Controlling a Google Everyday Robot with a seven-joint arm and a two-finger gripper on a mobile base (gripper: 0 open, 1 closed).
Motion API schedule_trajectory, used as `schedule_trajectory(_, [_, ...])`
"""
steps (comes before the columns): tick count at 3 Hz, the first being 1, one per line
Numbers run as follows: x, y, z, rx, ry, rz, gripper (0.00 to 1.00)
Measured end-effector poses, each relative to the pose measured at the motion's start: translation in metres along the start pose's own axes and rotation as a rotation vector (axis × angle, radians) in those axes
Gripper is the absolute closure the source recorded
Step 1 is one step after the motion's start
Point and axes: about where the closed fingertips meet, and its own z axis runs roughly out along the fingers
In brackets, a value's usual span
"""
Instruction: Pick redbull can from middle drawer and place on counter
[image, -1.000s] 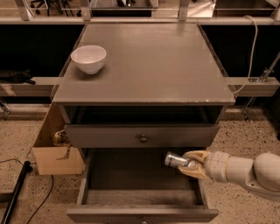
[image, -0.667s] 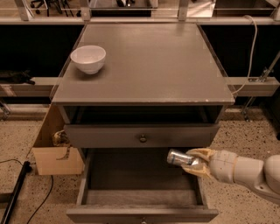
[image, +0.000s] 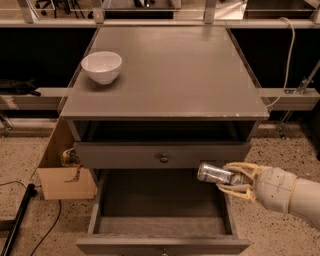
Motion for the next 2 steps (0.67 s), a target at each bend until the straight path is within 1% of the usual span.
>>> schedule_trajectory(1, [0.0,0.0,0.0,0.0,0.0,0.0,1.0])
schedule_trajectory(2, [-0.0071,-0.0079,0.0027,0.002,-0.002,-0.02,1.0])
